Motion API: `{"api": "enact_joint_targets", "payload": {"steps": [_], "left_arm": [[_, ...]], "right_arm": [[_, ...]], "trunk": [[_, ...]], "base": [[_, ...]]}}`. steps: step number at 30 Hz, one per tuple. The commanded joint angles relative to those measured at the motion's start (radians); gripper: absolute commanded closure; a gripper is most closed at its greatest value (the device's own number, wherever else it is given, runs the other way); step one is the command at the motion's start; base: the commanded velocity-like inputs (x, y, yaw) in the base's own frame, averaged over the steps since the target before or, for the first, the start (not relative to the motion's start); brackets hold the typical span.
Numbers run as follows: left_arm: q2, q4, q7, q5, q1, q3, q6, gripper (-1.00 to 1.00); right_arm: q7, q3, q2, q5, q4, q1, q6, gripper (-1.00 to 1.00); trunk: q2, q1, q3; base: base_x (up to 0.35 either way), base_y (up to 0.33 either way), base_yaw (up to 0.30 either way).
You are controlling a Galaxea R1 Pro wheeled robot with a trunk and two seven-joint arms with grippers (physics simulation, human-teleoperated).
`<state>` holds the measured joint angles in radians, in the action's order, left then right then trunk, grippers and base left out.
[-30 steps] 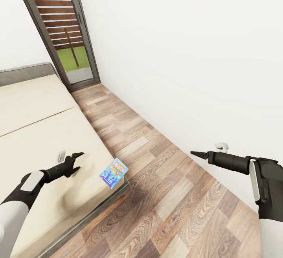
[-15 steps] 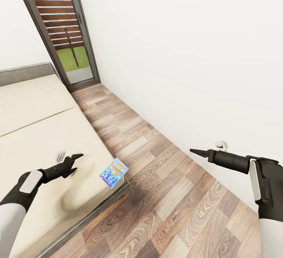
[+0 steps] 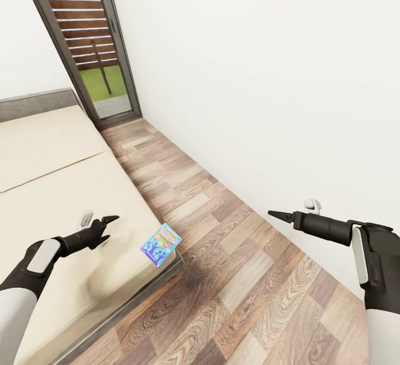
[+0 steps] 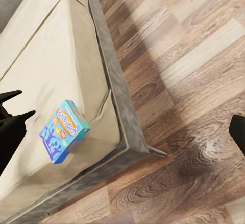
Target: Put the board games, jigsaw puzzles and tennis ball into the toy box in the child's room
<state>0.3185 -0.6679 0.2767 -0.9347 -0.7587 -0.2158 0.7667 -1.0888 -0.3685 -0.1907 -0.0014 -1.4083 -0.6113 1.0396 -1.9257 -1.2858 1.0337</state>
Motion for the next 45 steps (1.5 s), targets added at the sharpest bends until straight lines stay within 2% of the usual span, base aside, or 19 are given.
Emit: {"api": "enact_joint_targets", "payload": {"steps": [1, 8, 18, 21, 24, 27, 31, 36, 38, 39, 41, 44, 45], "left_arm": [[0.0, 0.0, 0.003, 0.002, -0.001, -0.004, 0.007, -1.0], [-0.002, -0.008, 0.002, 0.002, 0.0, -0.004, 0.024, -1.0], [-0.003, -0.021, 0.001, 0.001, 0.0, -0.004, 0.045, -1.0], [-0.004, -0.035, 0.001, 0.001, 0.0, -0.004, 0.054, -1.0], [-0.004, -0.052, 0.001, 0.0, 0.001, -0.004, 0.063, -1.0], [-0.004, -0.055, 0.002, 0.0, 0.001, -0.004, 0.065, -1.0], [-0.004, -0.062, 0.003, -0.003, 0.001, -0.005, 0.07, -1.0], [-0.004, -0.07, 0.004, -0.03, 0.002, -0.004, 0.079, -1.0], [-0.004, -0.081, 0.004, -0.061, 0.002, -0.002, 0.096, -1.0], [-0.004, -0.081, 0.004, -0.061, 0.002, -0.002, 0.096, -1.0], [-0.004, -0.101, 0.003, -0.09, 0.004, 0.0, 0.115, -1.0], [-0.004, -0.113, 0.003, -0.101, 0.008, 0.001, 0.124, -1.0], [-0.005, -0.127, 0.002, -0.111, 0.012, 0.002, 0.131, -1.0]], "right_arm": [[-0.003, -0.001, 0.0, 0.0, 0.0, -0.001, 0.008, -1.0], [-0.003, 0.0, 0.001, 0.0, 0.0, -0.001, 0.008, -1.0], [-0.003, 0.001, 0.009, 0.0, 0.001, -0.001, 0.008, -1.0], [-0.003, 0.001, 0.02, 0.0, 0.002, -0.001, 0.008, -1.0], [-0.003, 0.005, 0.044, 0.0, 0.008, -0.002, 0.008, -1.0], [-0.002, 0.009, 0.052, 0.001, 0.012, -0.002, 0.008, -1.0], [-0.002, 0.028, 0.071, 0.0, 0.033, -0.004, 0.008, -1.0], [-0.004, 0.051, 0.082, 0.0, 0.081, -0.009, 0.008, -1.0], [-0.006, 0.064, 0.086, -0.001, 0.134, -0.016, 0.008, -1.0], [-0.006, 0.064, 0.086, -0.001, 0.134, -0.016, 0.008, -1.0], [-0.011, 0.073, 0.092, -0.004, 0.199, -0.032, 0.008, -1.0], [-0.015, 0.076, 0.098, -0.007, 0.237, -0.044, 0.008, -1.0], [-0.022, 0.079, 0.105, -0.01, 0.279, -0.058, 0.008, -1.0]], "trunk": [[0.0, 0.0, 0.001], [0.0, 0.0, 0.001], [-0.07, -0.038, 0.032], [-0.091, -0.05, 0.041], [-0.112, -0.061, 0.051], [-0.133, -0.073, 0.06], [-0.161, -0.088, 0.073], [-0.196, -0.107, 0.088], [-0.21, -0.115, 0.095], [-0.217, -0.119, 0.098], [-0.231, -0.126, 0.104], [-0.252, -0.138, 0.114], [-0.259, -0.142, 0.117]], "base": [[0.0, 0.0, 0.0], [0.0, 0.0, 0.0], [0.0, 0.0, 0.0], [0.0, 0.0, 0.0], [0.0, 0.0, 0.0], [0.0, 0.0, 0.0], [0.0, 0.0, 0.0], [0.0, 0.0, 0.0], [0.0, 0.0, 0.0], [0.0, 0.0, 0.0], [0.0, 0.0, 0.0], [0.0, 0.0, 0.0], [0.0, 0.0, 0.0]]}}
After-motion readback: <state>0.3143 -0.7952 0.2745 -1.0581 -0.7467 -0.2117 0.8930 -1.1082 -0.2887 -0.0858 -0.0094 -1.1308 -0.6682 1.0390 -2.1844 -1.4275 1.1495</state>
